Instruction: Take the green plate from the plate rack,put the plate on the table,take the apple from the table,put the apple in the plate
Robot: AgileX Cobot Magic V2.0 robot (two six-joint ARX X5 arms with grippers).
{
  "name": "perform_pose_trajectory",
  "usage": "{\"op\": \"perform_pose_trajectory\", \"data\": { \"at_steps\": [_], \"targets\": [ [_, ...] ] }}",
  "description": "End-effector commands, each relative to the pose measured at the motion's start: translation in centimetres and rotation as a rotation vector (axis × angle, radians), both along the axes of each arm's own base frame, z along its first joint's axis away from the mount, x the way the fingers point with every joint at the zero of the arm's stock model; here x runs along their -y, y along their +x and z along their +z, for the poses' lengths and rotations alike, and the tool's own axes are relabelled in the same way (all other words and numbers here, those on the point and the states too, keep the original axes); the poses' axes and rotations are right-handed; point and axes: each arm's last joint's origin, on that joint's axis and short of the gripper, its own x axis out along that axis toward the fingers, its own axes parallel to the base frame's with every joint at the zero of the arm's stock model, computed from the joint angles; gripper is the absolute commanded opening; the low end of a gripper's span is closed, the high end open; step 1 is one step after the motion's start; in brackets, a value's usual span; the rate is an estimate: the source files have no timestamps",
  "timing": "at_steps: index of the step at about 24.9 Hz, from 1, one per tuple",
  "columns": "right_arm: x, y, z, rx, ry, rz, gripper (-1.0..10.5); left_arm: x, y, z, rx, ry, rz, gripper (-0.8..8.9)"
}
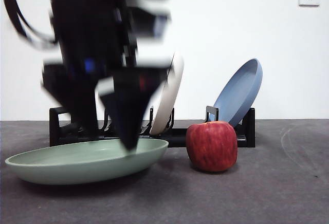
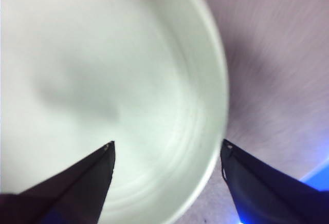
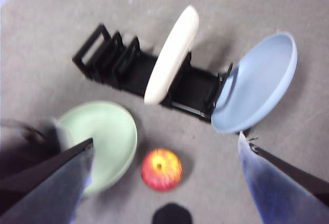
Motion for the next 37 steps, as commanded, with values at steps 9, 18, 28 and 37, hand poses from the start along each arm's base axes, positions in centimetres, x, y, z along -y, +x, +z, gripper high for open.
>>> {"op": "perform_pose_trajectory", "data": {
  "at_steps": [9, 18, 28, 37],
  "targets": [
    [0.6, -1.1, -2.2, -0.170, -0.171, 0.076, 4.7, -10.8, -8.0, 16.6, 0.405, -0.597, 0.000, 3.46],
    [-1.4, 2.2, -10.6, -0.278, -0.169, 0.109, 4.7, -18.5, -13.5, 21.1, 0.546, -0.749, 0.025, 3.47],
    [-5.7, 6.4, -15.0, -0.303, -0.172, 0.148, 5.8, -18.7, -13.4, 20.3, 0.530, -0.640, 0.089, 3.47],
    [-8.7, 7.8, -19.0, -0.376, -0.279, 0.150, 5.7, -18.7, -13.3, 20.2, 0.526, -0.618, 0.096, 3.47]
  ]
}}
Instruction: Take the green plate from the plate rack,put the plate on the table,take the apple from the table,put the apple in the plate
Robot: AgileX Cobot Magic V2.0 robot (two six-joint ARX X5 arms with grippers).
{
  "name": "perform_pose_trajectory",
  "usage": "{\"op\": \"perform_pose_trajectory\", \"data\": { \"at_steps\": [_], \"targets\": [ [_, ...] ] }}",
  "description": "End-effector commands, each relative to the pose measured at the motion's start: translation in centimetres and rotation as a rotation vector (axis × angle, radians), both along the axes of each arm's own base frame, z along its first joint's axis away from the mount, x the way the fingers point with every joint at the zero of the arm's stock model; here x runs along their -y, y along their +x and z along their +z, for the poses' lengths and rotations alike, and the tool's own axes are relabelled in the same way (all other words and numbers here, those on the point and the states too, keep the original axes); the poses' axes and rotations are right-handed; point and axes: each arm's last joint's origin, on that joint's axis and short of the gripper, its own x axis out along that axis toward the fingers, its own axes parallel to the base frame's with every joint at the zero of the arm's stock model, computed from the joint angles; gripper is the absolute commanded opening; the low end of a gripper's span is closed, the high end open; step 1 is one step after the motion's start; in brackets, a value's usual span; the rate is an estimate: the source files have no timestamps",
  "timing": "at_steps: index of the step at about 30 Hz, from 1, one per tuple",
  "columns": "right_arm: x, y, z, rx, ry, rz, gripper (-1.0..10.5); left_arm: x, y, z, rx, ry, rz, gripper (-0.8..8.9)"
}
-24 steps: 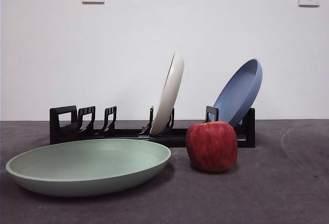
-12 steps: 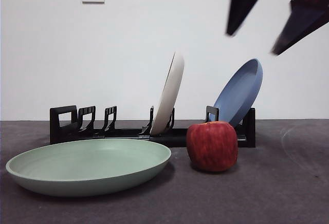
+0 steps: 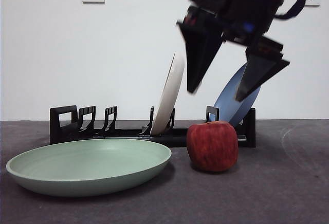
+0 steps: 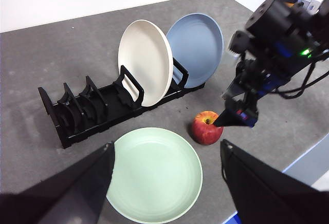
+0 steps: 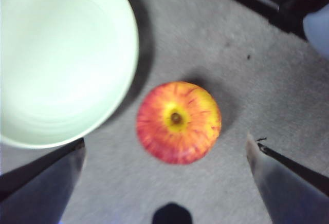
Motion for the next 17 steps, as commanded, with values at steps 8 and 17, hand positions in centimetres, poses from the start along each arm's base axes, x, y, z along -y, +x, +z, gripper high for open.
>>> {"op": "perform_pose_trajectory", "data": {
  "at_steps": [8, 17],
  "targets": [
    [-1.0, 1.3, -2.9, -0.042, -0.070, -0.022, 5.7, -0.1, 0.0, 0.0, 0.007, -0.001, 0.028, 3.46],
    [-1.4, 1.8, -4.4, -0.072, -0.092, -0.020, 5.6, -0.2, -0.1, -0.3, -0.017, 0.025, 0.030, 3.47]
  ]
}}
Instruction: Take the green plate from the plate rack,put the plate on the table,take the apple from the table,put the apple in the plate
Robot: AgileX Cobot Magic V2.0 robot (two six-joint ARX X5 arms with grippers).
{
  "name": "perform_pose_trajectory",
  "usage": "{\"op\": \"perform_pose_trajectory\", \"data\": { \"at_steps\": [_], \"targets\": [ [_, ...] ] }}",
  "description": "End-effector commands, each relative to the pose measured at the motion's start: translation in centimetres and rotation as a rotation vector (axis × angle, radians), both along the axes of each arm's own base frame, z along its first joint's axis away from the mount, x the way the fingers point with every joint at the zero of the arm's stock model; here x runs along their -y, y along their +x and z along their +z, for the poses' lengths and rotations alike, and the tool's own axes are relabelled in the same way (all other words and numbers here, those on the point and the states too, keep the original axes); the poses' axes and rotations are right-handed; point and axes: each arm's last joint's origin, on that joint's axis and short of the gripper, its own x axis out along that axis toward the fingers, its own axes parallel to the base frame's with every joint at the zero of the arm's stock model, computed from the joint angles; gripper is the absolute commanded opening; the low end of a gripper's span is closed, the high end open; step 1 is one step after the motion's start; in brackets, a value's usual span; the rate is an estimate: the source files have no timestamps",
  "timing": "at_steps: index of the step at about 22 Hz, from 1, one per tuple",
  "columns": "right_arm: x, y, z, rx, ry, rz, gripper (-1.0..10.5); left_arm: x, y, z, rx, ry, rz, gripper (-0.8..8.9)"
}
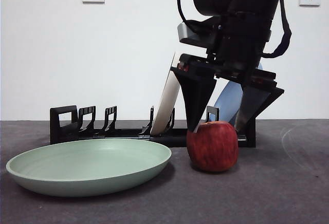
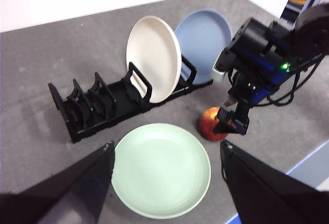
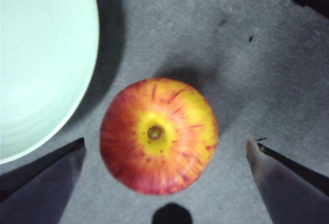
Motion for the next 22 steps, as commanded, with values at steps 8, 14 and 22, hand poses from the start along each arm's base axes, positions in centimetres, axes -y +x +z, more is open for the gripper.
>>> {"op": "perform_pose_trajectory", "data": {
  "at_steps": [8, 14, 22],
  "targets": [
    [-0.4, 0.4, -1.6, -0.047, -0.015, -0.001, 4.8, -0.2, -0.1, -0.4, -0.037, 0.011, 0.016, 3.47],
    [-0.4, 0.4, -1.7, -0.054, -0.015, -0.004, 1.6, -0.2, -0.2, -0.5, -0.046, 0.016, 0.018, 3.47],
    [-1.0, 0.5, 2.3, -0.052, -0.005, -0.016, -0.1, -0.2, -0.2, -0.5, -0.048, 0.014, 0.016, 3.46]
  ]
}}
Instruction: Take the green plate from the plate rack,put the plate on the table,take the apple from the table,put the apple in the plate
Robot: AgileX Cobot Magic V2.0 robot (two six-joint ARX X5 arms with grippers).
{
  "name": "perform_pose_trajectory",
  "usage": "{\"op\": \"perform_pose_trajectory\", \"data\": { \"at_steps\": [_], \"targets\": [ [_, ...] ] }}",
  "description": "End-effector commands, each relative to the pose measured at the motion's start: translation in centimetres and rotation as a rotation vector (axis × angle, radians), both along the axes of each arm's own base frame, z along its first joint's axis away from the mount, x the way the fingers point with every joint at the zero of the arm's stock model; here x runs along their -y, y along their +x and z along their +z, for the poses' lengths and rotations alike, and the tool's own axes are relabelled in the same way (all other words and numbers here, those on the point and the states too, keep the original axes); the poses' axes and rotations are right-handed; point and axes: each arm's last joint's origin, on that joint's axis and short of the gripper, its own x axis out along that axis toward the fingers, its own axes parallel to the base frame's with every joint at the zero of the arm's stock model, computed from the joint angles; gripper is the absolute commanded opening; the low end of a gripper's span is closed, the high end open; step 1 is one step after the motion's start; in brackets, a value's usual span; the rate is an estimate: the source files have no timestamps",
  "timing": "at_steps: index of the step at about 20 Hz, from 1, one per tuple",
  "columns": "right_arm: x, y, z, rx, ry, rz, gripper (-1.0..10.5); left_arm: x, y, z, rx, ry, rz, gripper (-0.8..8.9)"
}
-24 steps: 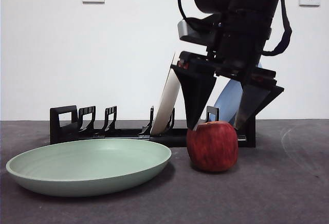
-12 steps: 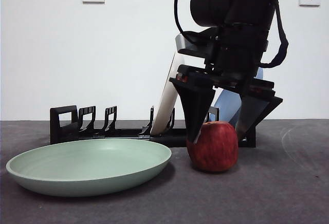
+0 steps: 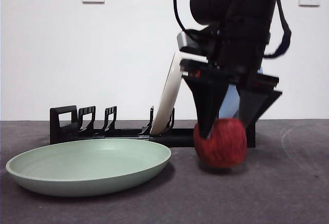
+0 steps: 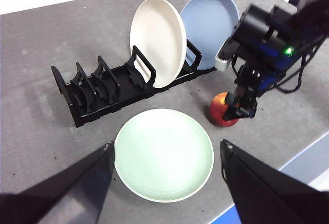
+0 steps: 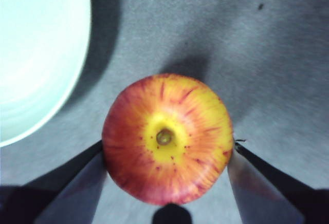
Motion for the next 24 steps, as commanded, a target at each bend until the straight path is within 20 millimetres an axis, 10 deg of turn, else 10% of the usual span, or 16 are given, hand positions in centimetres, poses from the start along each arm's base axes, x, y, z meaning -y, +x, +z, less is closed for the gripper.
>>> {"op": "perform_pose_trajectory", "data": {
  "at_steps": [1, 6, 10, 24],
  "targets": [
    [-1.1, 0.5, 3.6, 0.067, 0.065, 0.007, -0.1, 0.0, 0.0, 0.0, -0.004, -0.009, 0.004, 3.46],
    [-4.9, -0.9, 9.8, 0.148, 0.274, 0.150, -0.1, -0.3, -0.3, -0.7, -0.067, 0.037, 0.005, 3.46],
    [-8.5, -3.2, 10.3, 0.209, 0.343, 0.266, -0.1, -0.3, -0.6, -1.3, -0.159, 0.068, -0.054, 3.46],
    [-13.8, -1.9, 0.6, 0.105, 0.141, 0.289, -0.1, -0.2, -0.6, -1.3, -0.175, 0.063, -0.088, 3.46]
  ]
}}
